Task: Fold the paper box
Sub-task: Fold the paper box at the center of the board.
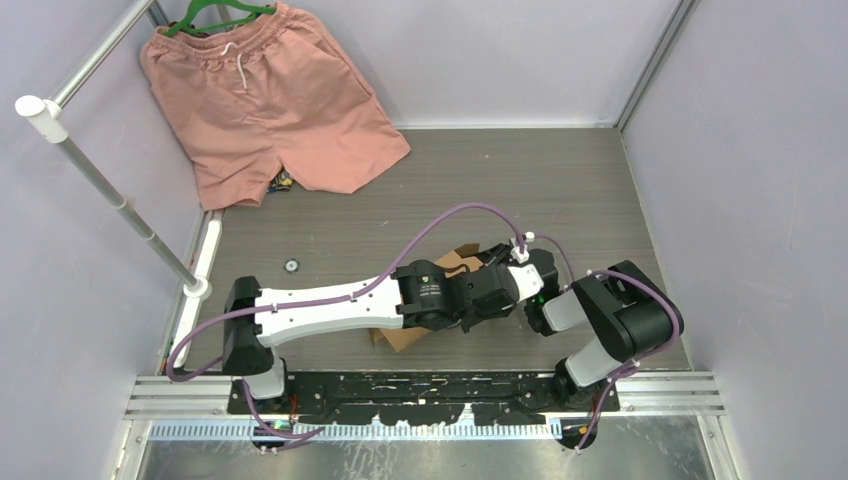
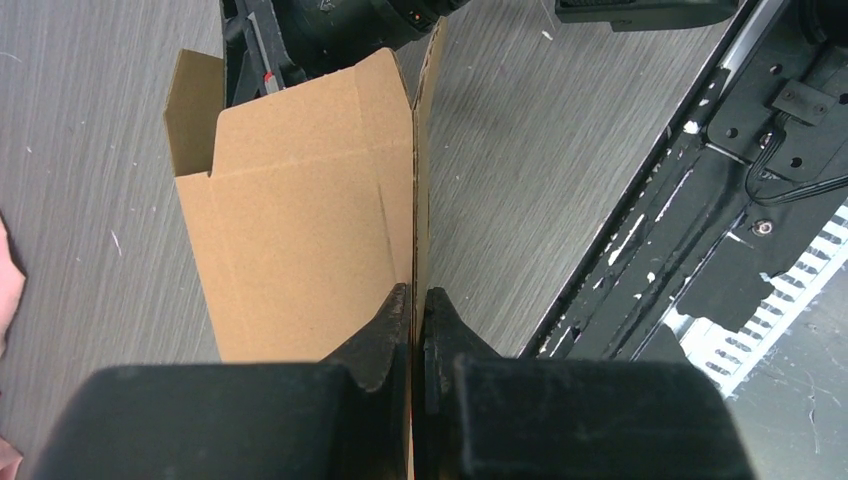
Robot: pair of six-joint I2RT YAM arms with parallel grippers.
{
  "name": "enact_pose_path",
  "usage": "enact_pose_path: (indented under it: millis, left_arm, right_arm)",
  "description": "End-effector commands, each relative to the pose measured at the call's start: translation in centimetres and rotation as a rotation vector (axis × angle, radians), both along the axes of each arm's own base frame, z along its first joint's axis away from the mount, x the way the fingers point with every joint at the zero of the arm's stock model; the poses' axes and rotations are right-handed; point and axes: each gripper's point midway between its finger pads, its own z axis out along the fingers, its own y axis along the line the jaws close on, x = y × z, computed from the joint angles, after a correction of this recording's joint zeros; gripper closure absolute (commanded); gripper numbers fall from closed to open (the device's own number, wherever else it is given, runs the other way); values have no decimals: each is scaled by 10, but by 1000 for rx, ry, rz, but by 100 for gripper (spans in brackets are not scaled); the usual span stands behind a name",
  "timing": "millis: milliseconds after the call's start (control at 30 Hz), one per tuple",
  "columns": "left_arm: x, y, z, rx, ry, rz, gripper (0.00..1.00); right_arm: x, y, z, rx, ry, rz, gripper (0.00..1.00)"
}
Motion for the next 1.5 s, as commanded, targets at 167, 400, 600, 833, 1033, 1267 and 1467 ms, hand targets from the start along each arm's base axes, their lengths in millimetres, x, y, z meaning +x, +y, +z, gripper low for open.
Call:
enact_pose_path:
  millis: [167, 400, 600, 833, 1033, 1267, 1467]
  left_arm:
    - [-9, -27, 6, -107, 30, -14, 96]
    - [-7, -29, -3, -110, 33, -3, 96]
    - [-5, -26, -7, -127, 57, 7, 96]
    - [2, -19, -8, -168, 104, 30, 95]
    - [6, -14, -8, -171, 105, 41, 95]
    - [12, -5, 0, -171, 96, 57, 95]
    - [12, -2, 5, -166, 94, 56, 95]
  right_arm:
    - [-1, 4, 39, 100, -105, -6, 89]
    - [1, 8, 36, 96, -92, -6, 89]
    - [2, 7, 27, 93, -74, -11, 89]
    - [2, 11, 22, 124, -57, -4, 89]
    - [4, 12, 17, 115, -50, -3, 89]
    - [5, 13, -1, 76, -26, -1, 83]
    - [2, 12, -32, 8, 17, 5, 70]
